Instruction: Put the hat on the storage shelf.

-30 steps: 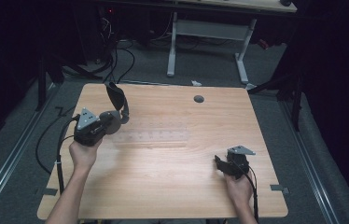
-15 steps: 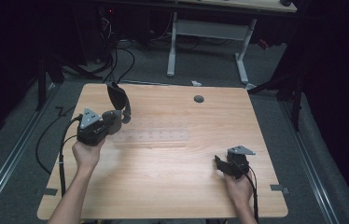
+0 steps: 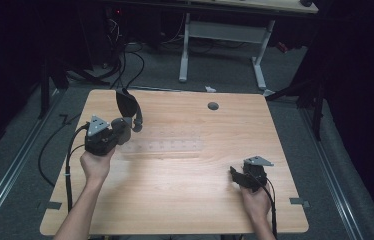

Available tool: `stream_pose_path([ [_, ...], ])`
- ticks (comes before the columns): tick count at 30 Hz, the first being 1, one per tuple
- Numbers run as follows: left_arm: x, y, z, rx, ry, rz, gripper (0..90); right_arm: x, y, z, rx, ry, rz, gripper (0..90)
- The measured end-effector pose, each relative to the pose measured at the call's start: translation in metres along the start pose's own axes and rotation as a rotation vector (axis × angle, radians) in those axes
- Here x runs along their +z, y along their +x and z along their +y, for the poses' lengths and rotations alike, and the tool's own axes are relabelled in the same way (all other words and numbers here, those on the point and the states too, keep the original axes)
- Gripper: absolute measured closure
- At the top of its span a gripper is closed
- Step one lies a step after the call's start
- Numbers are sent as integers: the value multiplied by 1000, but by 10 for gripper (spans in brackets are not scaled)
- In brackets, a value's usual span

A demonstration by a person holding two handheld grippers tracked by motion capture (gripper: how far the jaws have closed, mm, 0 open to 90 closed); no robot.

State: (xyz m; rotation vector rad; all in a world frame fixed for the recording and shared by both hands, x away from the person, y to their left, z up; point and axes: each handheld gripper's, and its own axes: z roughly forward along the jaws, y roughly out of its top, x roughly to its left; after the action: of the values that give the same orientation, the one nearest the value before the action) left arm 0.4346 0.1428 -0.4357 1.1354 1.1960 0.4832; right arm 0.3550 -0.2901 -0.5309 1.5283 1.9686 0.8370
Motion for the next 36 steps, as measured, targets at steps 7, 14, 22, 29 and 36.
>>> stream_pose_path([
  [7, 2, 1, -9, 37, 16, 9, 864, 0, 0, 0, 0, 0, 0, 405],
  [14, -3, 12, -19, 29, 21, 8, 861, 0, 0, 0, -2, -1, 2, 403],
  [22, -11, 17, -26, 24, 23, -2, 853, 0, 0, 0, -1, 0, 2, 403],
  [29, -19, 25, -30, 8, 53, 6, 838, 0, 0, 0, -1, 0, 2, 403],
  [36, -22, 28, -30, -3, 57, 14, 792, 0, 0, 0, -2, 0, 2, 403],
])
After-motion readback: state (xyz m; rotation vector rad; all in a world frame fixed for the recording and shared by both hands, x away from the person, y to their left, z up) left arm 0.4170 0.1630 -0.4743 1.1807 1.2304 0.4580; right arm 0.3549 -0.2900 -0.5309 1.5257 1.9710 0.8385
